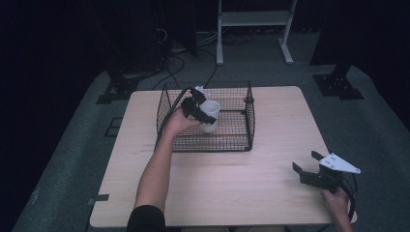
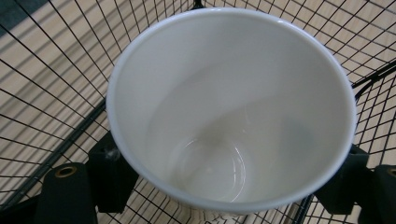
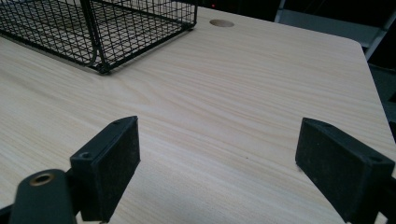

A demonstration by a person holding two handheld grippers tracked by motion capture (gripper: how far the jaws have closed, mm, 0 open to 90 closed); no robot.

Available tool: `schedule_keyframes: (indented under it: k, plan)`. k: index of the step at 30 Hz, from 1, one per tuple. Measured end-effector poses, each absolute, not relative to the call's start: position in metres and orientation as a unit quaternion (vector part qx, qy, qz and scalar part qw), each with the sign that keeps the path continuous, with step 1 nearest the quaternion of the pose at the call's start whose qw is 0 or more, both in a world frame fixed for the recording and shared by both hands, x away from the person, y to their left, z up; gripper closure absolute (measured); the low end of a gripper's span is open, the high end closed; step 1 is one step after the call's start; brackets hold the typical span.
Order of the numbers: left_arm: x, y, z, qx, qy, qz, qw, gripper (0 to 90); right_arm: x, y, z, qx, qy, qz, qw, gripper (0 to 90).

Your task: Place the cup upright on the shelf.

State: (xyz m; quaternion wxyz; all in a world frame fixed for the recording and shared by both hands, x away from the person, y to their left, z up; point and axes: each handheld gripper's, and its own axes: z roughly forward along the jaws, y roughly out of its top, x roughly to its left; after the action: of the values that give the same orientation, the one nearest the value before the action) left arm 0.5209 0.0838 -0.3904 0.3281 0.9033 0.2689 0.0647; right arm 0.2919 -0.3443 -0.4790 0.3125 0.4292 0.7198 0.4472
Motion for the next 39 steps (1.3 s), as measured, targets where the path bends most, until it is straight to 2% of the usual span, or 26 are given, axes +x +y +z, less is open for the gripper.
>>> schedule_keyframes:
  k: [7, 16, 20, 31, 39]
  plan:
    - [0.526, 0.084, -0.399, 0.904, 0.272, 0.042, 0.327, 21.5, 0.292, -0.344, -0.479, 0.430, 0.719, 0.448, 0.313, 13.1]
    - [0.528, 0.082, -0.408, 0.913, 0.268, 0.046, 0.304, 21.4, 0.291, -0.344, -0.479, 0.429, 0.719, 0.448, 0.313, 13.1]
    - [0.529, 0.086, -0.410, 0.908, 0.273, 0.041, 0.317, 21.3, 0.291, -0.345, -0.479, 0.428, 0.719, 0.450, 0.311, 13.1]
    - [0.527, 0.091, -0.411, 0.911, 0.278, 0.025, 0.303, 20.4, 0.291, -0.345, -0.479, 0.429, 0.718, 0.451, 0.310, 13.1]
    - [0.524, 0.093, -0.408, 0.909, 0.276, 0.031, 0.310, 17.9, 0.292, -0.344, -0.479, 0.429, 0.719, 0.450, 0.310, 13.1]
